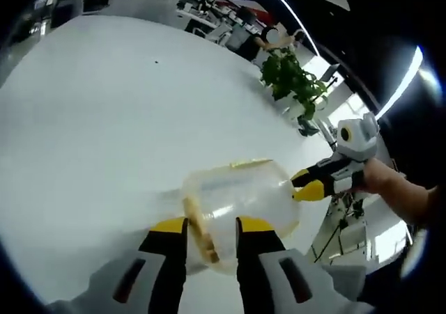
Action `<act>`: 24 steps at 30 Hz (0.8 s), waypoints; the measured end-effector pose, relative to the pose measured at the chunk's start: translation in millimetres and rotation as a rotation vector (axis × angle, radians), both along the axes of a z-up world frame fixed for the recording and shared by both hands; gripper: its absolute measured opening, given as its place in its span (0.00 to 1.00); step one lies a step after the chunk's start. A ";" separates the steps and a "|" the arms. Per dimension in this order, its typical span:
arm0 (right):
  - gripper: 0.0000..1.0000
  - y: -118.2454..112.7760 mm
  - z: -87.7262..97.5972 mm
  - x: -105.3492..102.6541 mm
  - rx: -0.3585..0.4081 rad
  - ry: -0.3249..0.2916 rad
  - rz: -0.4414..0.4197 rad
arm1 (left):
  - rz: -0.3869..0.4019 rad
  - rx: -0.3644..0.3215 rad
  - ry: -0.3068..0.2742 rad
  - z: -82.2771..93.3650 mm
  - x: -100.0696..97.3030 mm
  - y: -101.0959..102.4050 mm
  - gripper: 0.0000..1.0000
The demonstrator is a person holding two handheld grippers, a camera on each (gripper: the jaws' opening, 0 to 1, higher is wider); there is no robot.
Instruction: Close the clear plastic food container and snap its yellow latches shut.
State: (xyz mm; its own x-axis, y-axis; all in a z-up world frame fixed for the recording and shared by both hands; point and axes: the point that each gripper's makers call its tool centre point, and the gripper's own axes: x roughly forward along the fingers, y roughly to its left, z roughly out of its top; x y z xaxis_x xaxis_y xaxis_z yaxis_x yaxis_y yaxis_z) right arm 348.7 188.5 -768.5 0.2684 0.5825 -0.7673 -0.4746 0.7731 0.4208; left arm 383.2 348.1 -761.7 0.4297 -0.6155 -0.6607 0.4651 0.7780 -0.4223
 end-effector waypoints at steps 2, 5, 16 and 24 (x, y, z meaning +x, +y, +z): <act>0.18 -9.6 7.8 9.3 -0.054 -0.066 0.028 | 0.026 -0.035 -0.035 16.8 5.0 -2.6 0.31; 0.17 -8.6 22.3 21.3 -0.135 -0.203 0.196 | -0.100 0.008 -0.160 34.2 9.2 -8.9 0.30; 0.01 68.7 36.4 28.0 -0.136 -0.338 0.578 | -0.775 0.267 -0.358 24.8 -31.5 -54.8 0.10; 0.00 80.1 23.8 28.6 -0.196 -0.357 0.621 | -0.878 0.291 -0.365 16.4 -46.6 -70.7 0.00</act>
